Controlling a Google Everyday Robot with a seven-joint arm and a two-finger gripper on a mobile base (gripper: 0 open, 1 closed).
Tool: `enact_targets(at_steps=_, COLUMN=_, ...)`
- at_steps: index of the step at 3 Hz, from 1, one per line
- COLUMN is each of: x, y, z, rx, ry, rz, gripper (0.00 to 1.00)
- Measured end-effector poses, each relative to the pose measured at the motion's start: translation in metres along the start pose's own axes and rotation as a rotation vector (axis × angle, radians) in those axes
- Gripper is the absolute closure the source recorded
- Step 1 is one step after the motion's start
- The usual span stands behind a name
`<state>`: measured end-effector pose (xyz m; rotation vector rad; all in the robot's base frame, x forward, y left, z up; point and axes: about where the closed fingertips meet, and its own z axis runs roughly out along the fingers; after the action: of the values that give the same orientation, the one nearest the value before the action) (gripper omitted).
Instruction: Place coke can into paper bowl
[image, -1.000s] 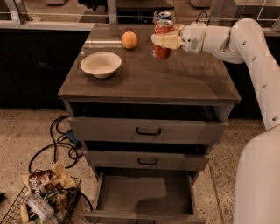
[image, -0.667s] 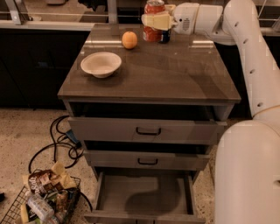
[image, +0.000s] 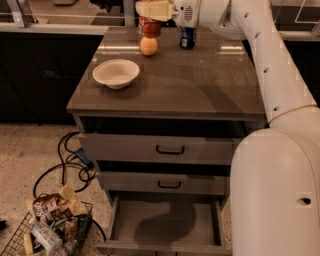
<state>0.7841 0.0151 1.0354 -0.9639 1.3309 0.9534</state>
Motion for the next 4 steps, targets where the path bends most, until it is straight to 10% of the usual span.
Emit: enact_targets(at_steps=4, x=0.077, y=0.059, z=0.093, rx=-0.066, ry=-0.004, rz=0.019, gripper=1.00)
